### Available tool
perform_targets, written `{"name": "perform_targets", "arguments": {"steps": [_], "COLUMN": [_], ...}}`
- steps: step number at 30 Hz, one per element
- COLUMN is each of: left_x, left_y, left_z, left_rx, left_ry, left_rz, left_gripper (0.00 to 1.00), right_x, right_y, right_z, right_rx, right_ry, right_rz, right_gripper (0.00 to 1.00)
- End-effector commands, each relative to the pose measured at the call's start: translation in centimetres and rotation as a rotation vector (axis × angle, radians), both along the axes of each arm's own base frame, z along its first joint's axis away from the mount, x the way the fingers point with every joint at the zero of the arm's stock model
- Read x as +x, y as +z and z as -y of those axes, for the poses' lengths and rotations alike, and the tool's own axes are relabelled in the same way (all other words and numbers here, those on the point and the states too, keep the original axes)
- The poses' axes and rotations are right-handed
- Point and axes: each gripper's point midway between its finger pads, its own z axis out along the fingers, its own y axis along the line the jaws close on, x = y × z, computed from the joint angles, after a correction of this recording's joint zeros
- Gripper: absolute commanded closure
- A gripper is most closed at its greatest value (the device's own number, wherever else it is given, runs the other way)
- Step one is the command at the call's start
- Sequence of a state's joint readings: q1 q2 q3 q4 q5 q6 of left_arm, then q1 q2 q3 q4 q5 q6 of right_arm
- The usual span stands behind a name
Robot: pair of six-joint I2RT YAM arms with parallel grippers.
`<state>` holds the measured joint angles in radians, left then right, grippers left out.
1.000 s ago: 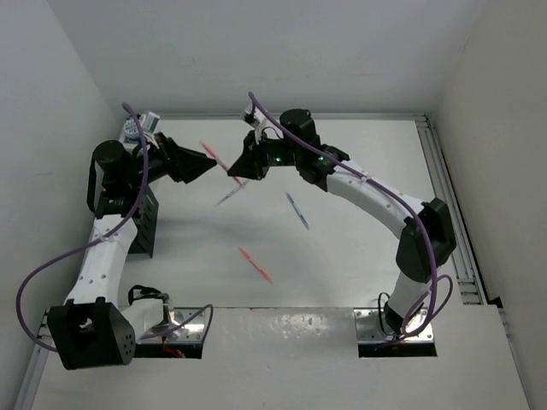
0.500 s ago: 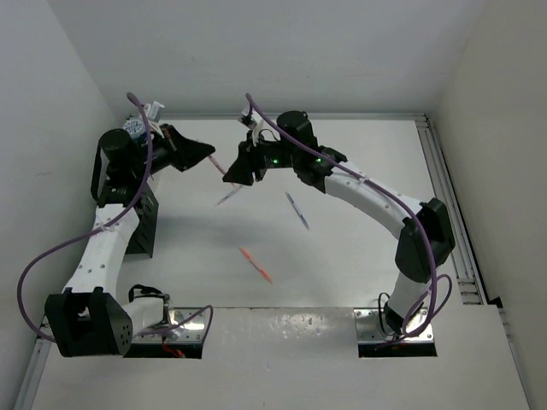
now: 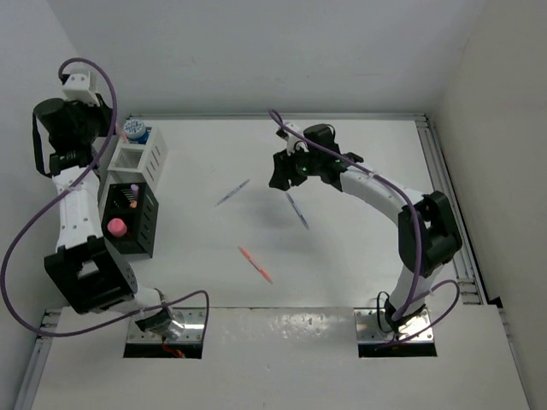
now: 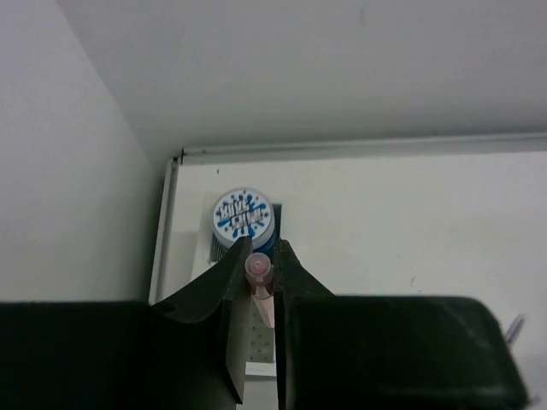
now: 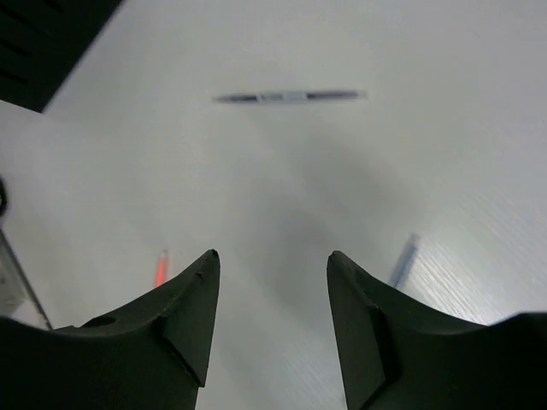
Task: Sort the stationery into containers
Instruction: Place the pen in the storage box.
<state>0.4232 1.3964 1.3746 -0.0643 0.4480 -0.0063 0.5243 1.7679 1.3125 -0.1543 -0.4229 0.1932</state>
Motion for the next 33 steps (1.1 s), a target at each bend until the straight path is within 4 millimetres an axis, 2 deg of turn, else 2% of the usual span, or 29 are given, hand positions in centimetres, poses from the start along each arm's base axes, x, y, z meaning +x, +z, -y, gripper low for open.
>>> {"name": "perform_targets", "arguments": {"steps": [1, 2, 4, 5, 6, 7, 11, 12, 14, 15, 16, 17, 18, 21, 27, 31, 33], "left_x": [1.8, 2.1, 2.9, 3.4, 3.9, 4.2, 5.0, 5.1, 5.3, 5.3, 5.3, 5.4, 5.2, 5.1, 4.1, 3.4, 3.0], "left_y": [-2.4, -2.8, -4.9, -4.3, -5.5, -5.8, -8.2, -9.3, -9.9, -10.5, -10.8, -11.4, -11.9, -11.6, -9.4, -8.8, -9.1], "left_z": [-2.6, -2.9, -3.8, -4.2, -4.5, -4.7, -4.8, -4.9, -4.9, -5.0, -4.9, -5.0, -4.7, -4.4, -3.4, -3.1, -3.0], "left_rx": [0.065, 0.071, 0.072, 0.094, 0.088, 0.083, 0.065, 0.056, 0.059, 0.055, 0.048, 0.037, 0.020, 0.009, 0.047, 0.074, 0.078], "left_ry": [0.039, 0.042, 0.064, 0.073, 0.074, 0.079, 0.073, 0.073, 0.074, 0.077, 0.073, 0.072, 0.066, 0.057, 0.034, 0.028, 0.027], "left_rz": [-0.034, -0.039, -0.083, -0.051, -0.073, -0.078, -0.122, -0.140, -0.146, -0.158, -0.173, -0.192, -0.225, -0.224, -0.178, -0.165, -0.173], "left_gripper": [1.00, 1.00, 1.00, 1.00, 1.00, 1.00, 1.00, 1.00, 0.99, 0.94, 0.73, 0.61, 0.44, 0.36, 0.34, 0.33, 0.33], "right_x": [1.7, 1.8, 1.8, 1.9, 2.1, 2.1, 2.5, 2.6, 2.5, 2.4, 2.2, 2.0, 2.1, 1.8, 1.1, 0.1, -0.4], "right_y": [-1.8, -2.2, -3.5, -3.8, -4.3, -4.8, -6.6, -6.9, -7.8, -8.2, -8.9, -9.3, -9.6, -11.2, -13.1, -14.0, -14.4], "right_z": [3.0, 3.5, 4.7, 5.1, 5.7, 6.0, 7.2, 7.6, 7.9, 8.1, 8.3, 8.2, 8.5, 8.4, 8.6, 8.3, 8.1], "right_rx": [-0.135, -0.150, -0.177, -0.186, -0.191, -0.199, -0.228, -0.228, -0.248, -0.258, -0.276, -0.286, -0.306, -0.359, -0.425, -0.444, -0.450], "right_ry": [-0.092, -0.109, -0.132, -0.140, -0.152, -0.157, -0.173, -0.175, -0.165, -0.164, -0.159, -0.148, -0.154, -0.136, -0.117, -0.091, -0.081], "right_rz": [0.050, 0.046, 0.037, 0.036, 0.029, 0.021, -0.010, -0.023, -0.039, -0.047, -0.069, -0.075, -0.082, -0.102, -0.143, -0.160, -0.169], "right_gripper": [0.48, 0.48, 0.47, 0.47, 0.47, 0.47, 0.46, 0.46, 0.46, 0.47, 0.47, 0.48, 0.49, 0.53, 0.65, 0.65, 0.64]}}
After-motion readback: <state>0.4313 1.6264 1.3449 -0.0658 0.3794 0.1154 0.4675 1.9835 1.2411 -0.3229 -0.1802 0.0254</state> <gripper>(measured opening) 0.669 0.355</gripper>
